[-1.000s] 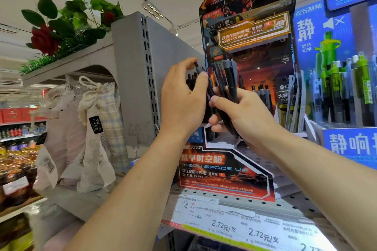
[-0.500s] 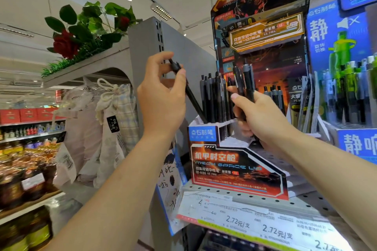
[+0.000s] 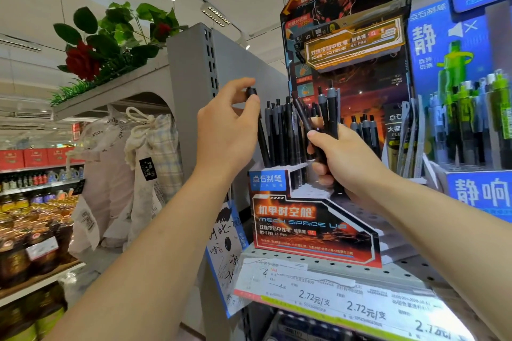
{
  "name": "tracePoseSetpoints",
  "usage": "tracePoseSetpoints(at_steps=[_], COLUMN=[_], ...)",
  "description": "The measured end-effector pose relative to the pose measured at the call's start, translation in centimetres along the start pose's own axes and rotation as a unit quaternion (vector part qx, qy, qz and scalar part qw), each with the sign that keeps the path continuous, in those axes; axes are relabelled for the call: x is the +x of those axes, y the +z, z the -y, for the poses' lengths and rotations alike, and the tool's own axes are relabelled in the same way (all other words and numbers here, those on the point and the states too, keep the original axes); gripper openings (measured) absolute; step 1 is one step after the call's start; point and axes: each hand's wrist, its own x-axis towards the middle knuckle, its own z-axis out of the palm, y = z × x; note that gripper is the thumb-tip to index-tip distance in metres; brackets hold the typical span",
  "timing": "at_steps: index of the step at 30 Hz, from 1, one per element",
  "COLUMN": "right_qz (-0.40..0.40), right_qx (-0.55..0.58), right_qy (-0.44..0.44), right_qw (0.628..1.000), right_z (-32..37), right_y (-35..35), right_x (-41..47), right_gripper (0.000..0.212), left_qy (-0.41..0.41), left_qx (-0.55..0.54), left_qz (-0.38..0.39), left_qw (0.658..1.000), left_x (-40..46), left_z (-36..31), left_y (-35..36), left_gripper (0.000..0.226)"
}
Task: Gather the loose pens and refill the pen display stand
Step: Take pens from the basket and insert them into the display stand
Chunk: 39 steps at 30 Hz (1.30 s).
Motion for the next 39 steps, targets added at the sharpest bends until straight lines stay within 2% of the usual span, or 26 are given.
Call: tracePoseSetpoints(at_steps=[4, 11, 14, 17, 20, 25, 29, 32, 36, 39], right_qz=[0.0, 0.031, 0.04, 0.045, 0.029, 0.039, 0.055, 0.071, 0.049, 0.008], right_qx=[0.007, 0.036, 0.033, 0.022, -0.013, -0.064, -0.112, -0.114, -0.084, -0.126], right_qy=[0.007, -0.008, -0.019, -0.031, -0.049, -0.086, -0.093, -0.086, -0.048, -0.064], right_qw=[1.0, 0.999, 0.998, 0.998, 0.998, 0.993, 0.988, 0.987, 0.994, 0.99], right_z=[0.0, 0.3, 0.2, 0.0, 0.1, 0.1, 0.5, 0.8, 0.9, 0.8], right_y=[-0.1, 0.1, 0.0, 0.0, 0.1, 0.6, 0.4, 0.3, 0.3, 0.1], right_x=[-0.1, -0.2, -0.2, -0.3, -0.2, -0.6, -1.0, -1.1, -1.0, -0.5], right_gripper=[0.012, 0.034, 0.031, 0.028, 0.03, 0.031, 0.021, 0.026, 0.024, 0.019], left_qy=[-0.026, -0.031, -0.025, -0.029, -0.019, 0.034, 0.017, 0.007, -0.019, -0.008], left_qx=[0.047, 0.086, 0.114, 0.097, 0.065, 0.033, -0.017, -0.044, -0.168, -0.142], left_qz=[0.074, 0.094, 0.115, 0.119, 0.088, -0.019, -0.014, -0.027, -0.098, -0.122], left_qw=[0.996, 0.991, 0.987, 0.988, 0.994, 0.999, 1.0, 0.999, 0.981, 0.982], left_x=[-0.1, 0.1, -0.3, -0.6, -1.1, -1.8, -1.9, -1.8, -1.0, -0.8], left_z=[-0.2, -0.4, -0.3, 0.0, 0.1, -0.7, -1.2, -1.1, -0.5, 0.2], left_y=[0.5, 0.1, 0.4, 0.8, 1.2, 1.8, 2.1, 1.9, 0.7, -0.2], left_gripper=[0.037, 0.043, 0.045, 0.05, 0.051, 0.038, 0.035, 0.031, 0.037, 0.045])
